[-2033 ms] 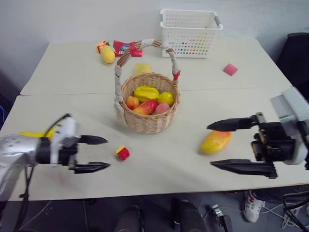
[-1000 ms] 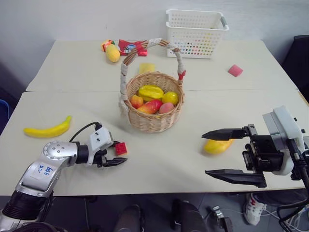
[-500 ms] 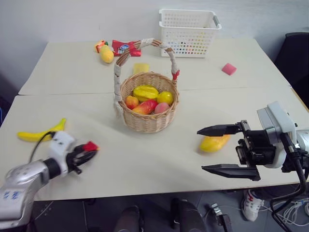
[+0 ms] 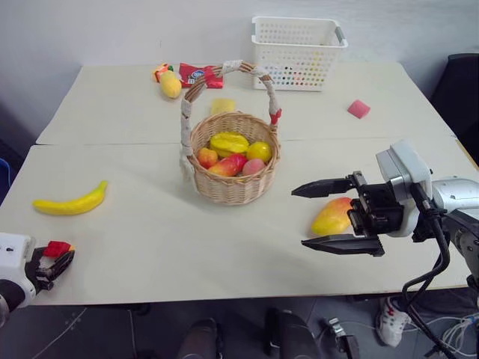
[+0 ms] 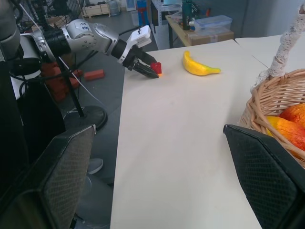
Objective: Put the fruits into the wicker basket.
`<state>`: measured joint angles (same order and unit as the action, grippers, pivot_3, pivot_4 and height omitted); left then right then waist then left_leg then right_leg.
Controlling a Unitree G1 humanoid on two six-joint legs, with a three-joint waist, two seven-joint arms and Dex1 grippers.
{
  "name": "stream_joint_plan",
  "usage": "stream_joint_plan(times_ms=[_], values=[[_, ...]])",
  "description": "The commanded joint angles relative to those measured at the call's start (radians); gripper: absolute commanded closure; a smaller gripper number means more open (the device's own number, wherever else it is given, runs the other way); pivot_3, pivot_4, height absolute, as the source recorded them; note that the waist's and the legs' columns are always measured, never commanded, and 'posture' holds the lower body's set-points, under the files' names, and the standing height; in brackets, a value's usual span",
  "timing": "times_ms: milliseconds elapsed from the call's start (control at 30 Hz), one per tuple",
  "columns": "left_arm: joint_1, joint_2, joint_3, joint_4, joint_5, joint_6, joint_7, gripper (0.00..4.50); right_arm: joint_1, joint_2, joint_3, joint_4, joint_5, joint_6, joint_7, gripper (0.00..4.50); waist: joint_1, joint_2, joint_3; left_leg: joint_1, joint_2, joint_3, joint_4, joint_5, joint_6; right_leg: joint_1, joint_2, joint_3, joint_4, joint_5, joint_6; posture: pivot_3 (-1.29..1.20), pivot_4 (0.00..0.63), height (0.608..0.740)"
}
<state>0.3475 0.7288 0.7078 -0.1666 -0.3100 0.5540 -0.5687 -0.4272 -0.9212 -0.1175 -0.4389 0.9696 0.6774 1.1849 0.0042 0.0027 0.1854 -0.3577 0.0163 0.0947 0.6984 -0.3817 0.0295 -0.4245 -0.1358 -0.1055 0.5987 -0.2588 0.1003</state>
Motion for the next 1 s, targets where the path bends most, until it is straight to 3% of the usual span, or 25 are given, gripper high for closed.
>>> stream_joint_plan(times_ms=[33, 167, 233, 333, 467, 633, 733, 1000], values=[[0.040, 0.086, 0.078, -0.029, -0.031, -0.025, -0.120, 0.81, -0.020, 0.013, -0.004, -0.005, -0.006, -0.013, 0.012, 0.00, -0.006, -0.001, 0.000, -0.001, 0.000, 0.001, 0.000, 0.000, 0.001, -0.001, 0.000, 0.000, 0.000, 0.000, 0.000, 0.00, 0.150, 0.740], [0.045, 0.215, 0.172, -0.045, -0.108, -0.019, -0.305, 0.81, -0.017, 0.027, -0.005, -0.012, -0.006, -0.008, 0.006, 0.00, -0.007, -0.002, 0.000, -0.003, 0.000, 0.001, 0.000, 0.000, 0.002, -0.004, -0.001, -0.002, -0.001, 0.000, 0.000, 0.00, 0.150, 0.740], [-0.016, 0.310, 0.146, 0.025, -0.121, -0.067, -0.403, 0.81, -0.014, 0.039, -0.007, -0.014, 0.002, -0.002, -0.001, 0.00, -0.005, -0.002, 0.000, -0.004, 0.000, 0.001, 0.000, 0.000, 0.002, -0.004, -0.001, -0.003, -0.001, 0.000, 0.000, 0.00, 0.150, 0.740], [-0.168, 0.465, -0.025, 0.241, -0.028, -0.233, -0.483, 0.81, -0.014, 0.055, 0.002, -0.014, -0.012, -0.007, -0.008, 0.00, -0.002, -0.001, 0.000, -0.006, 0.000, 0.000, 0.000, 0.000, 0.001, -0.005, 0.000, -0.006, -0.001, 0.000, -0.001, 0.00, 0.150, 0.740], [-0.465, 0.573, -0.316, 0.534, 0.113, -0.427, -0.551, 0.81, -0.014, 0.072, -0.011, -0.021, -0.001, -0.001, -0.035, 0.00, -0.009, 0.000, 0.000, -0.006, -0.001, 0.005, 0.000, 0.001, 0.003, -0.007, 0.003, -0.012, 0.004, 0.000, 0.000, 0.00, 0.150, 0.740], [-0.890, 0.562, -0.621, 0.863, 0.313, -0.578, -0.640, 0.81, 0.036, 0.074, -0.050, -0.083, 0.029, 0.019, -0.101, 0.00, -0.007, -0.004, -0.001, -0.012, -0.006, 0.023, 0.001, 0.002, 0.007, -0.020, 0.004, -0.028, 0.013, 0.000, 0.000, 0.00, 0.150, 0.740], [-1.057, 0.526, -0.749, 1.020, 0.426, -0.656, -0.665, 0.81, 0.079, 0.071, -0.079, -0.124, 0.049, 0.030, -0.144, 0.00, -0.006, -0.007, -0.002, -0.012, -0.005, 0.031, 0.001, 0.001, 0.008, -0.020, 0.004, -0.038, 0.012, 0.000, 0.000, 0.00, 0.150, 0.740], [-1.222, 0.443, -0.884, 1.241, 0.559, -0.736, -0.678, 0.81, 0.099, 0.058, -0.110, -0.158, 0.086, 0.045, -0.203, 0.00, -0.008, -0.010, -0.001, -0.011, -0.003, 0.033, 0.003, 0.000, 0.008, -0.020, 0.003, -0.042, 0.013, 0.001, 0.000, 0.00, 0.150, 0.740]])
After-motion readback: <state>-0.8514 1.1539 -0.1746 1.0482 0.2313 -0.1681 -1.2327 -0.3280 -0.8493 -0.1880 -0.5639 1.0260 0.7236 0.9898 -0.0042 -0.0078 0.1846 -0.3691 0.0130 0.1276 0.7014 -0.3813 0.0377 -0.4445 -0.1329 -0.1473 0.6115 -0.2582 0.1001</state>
